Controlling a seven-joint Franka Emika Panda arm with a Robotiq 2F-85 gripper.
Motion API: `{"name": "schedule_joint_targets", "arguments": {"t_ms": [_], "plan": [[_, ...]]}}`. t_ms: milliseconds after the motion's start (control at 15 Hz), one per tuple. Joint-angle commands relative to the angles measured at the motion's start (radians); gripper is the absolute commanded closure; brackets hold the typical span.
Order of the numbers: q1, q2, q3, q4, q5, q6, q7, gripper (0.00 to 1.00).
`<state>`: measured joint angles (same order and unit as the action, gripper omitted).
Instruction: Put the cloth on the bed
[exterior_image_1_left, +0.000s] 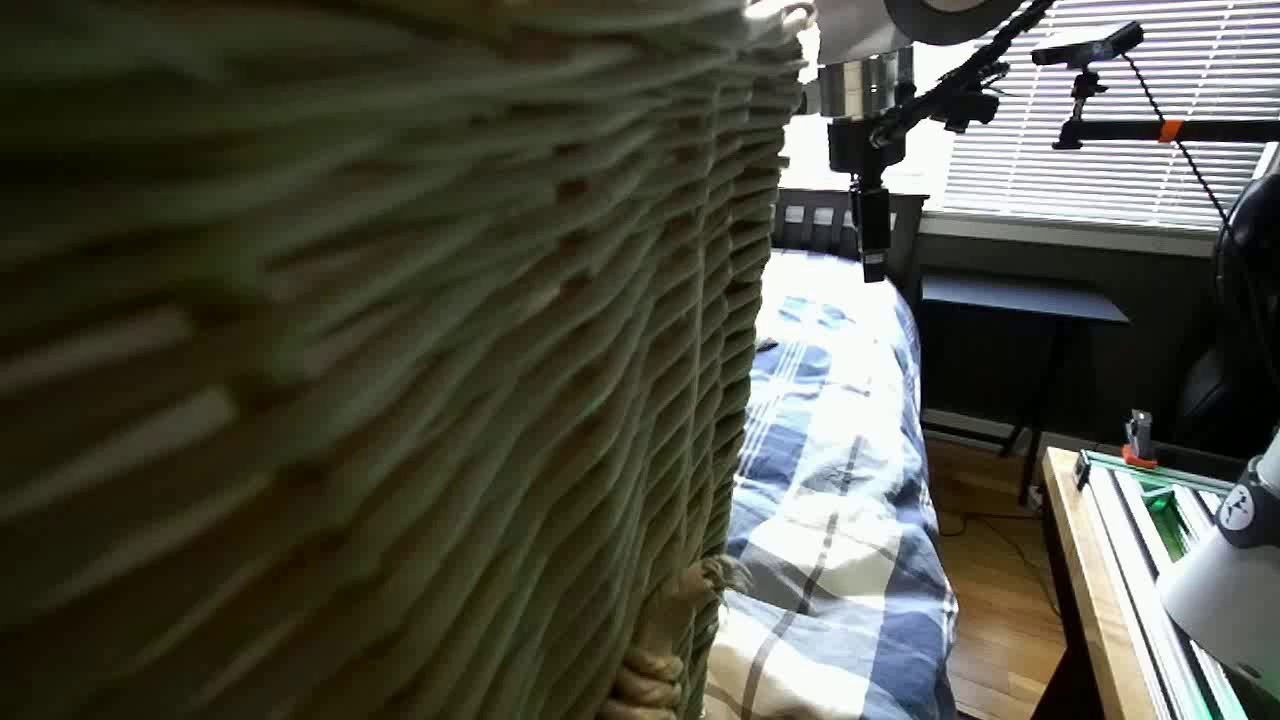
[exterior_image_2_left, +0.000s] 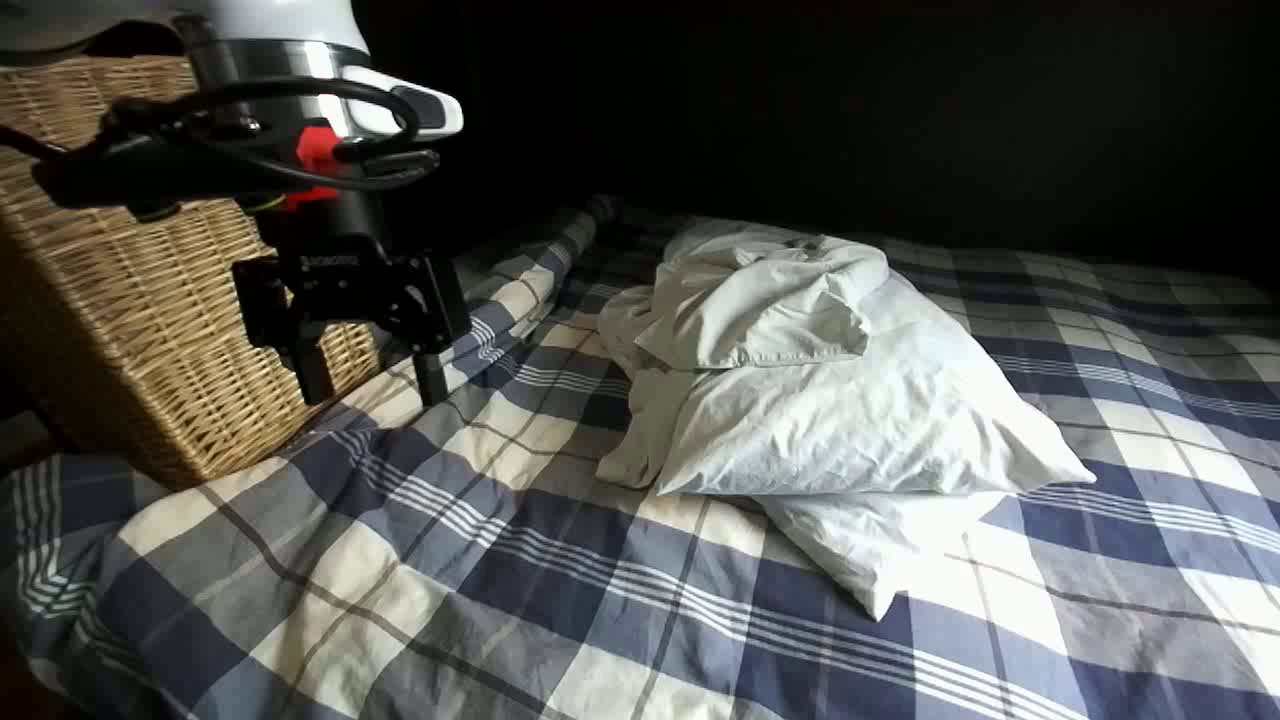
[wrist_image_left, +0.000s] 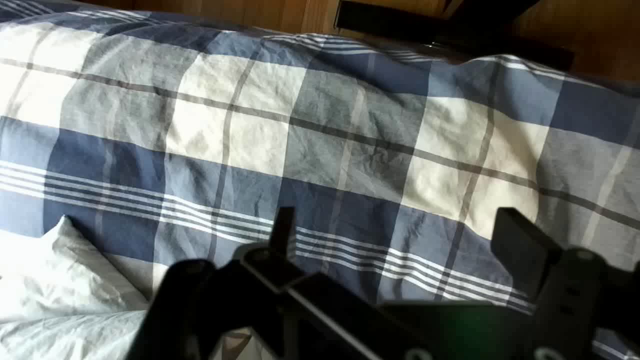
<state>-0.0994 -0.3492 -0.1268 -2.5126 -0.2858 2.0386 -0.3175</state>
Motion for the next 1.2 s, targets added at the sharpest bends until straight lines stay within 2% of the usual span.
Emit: {"name": "schedule_joint_targets", "arguments": {"t_ms": [0,1133], "plan": [[0.003,0.0,-0.003,0.001,-0.001,-0.002,0.001,0.0],[0.003,0.0,-0.003,0.001,-0.001,-0.002,0.001,0.0]]}}
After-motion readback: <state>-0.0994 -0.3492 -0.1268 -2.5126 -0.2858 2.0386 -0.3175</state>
